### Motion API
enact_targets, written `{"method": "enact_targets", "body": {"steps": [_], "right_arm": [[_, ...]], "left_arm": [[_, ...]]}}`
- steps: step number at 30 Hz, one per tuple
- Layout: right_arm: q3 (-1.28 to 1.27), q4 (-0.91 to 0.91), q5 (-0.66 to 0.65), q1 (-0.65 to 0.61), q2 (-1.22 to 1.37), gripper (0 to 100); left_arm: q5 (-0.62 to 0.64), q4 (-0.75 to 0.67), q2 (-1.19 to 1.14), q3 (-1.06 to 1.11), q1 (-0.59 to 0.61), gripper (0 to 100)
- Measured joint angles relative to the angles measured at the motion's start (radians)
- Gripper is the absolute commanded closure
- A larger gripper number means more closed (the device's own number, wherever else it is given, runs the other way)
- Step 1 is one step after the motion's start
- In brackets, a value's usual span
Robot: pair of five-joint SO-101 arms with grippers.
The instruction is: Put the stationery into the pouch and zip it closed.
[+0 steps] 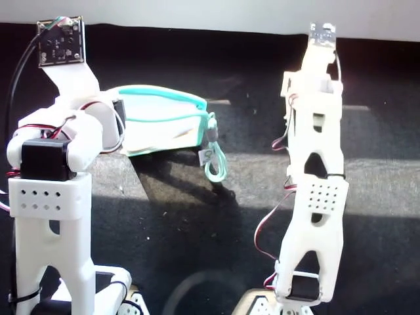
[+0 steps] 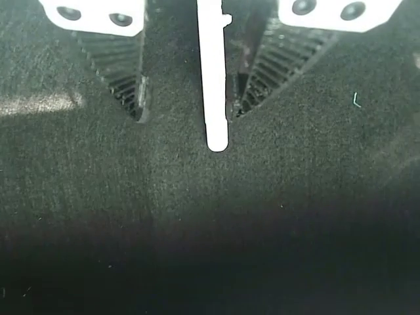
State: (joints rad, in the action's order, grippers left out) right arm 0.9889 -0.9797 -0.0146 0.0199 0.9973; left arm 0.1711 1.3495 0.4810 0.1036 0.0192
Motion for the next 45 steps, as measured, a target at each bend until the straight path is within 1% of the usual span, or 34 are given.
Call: {"method": "enact_targets", "body": {"steps": [5,12,13,15,16,17,19,21,23,27,34,41,45], "right_arm": [[0.103,-0.029,0.000,-0.002,0.115,81.0],[0.161,-0.012,0.000,-0.002,0.212,82.4],[0.166,-0.003,0.000,-0.002,0.219,85.1],[0.173,0.005,0.000,-0.002,0.232,97.1],[0.176,0.005,-0.012,0.005,0.236,99.8],[0.176,0.009,-0.035,0.009,0.239,97.4],[0.178,0.014,-0.087,0.012,0.241,99.6],[0.181,0.000,-0.114,0.011,0.241,99.2],[0.216,-0.049,-0.121,0.011,0.242,99.2],[0.322,-0.215,-0.124,0.002,0.245,99.2],[0.615,-0.494,-0.124,0.003,0.187,99.2],[0.649,-0.671,-0.121,-0.009,-0.009,99.2],[0.649,-0.726,-0.029,-0.054,-0.180,99.2]], "left_arm": [[0.000,0.000,0.000,0.000,0.000,99],[0.000,0.000,0.000,0.000,0.000,99],[0.000,0.000,0.000,0.000,0.000,99],[0.000,0.000,0.000,0.000,0.000,99],[0.000,0.000,0.000,0.000,0.000,99],[0.000,0.000,0.000,0.000,0.000,99],[0.000,0.000,0.000,0.000,0.000,99],[0.000,0.000,0.000,0.000,0.000,99],[0.000,0.000,0.000,0.000,0.000,99],[0.000,0.000,0.000,0.000,0.000,99],[0.000,0.000,0.000,0.000,0.000,99],[0.000,0.000,0.000,0.000,0.000,99],[0.000,0.000,0.000,0.000,0.000,99]]}}
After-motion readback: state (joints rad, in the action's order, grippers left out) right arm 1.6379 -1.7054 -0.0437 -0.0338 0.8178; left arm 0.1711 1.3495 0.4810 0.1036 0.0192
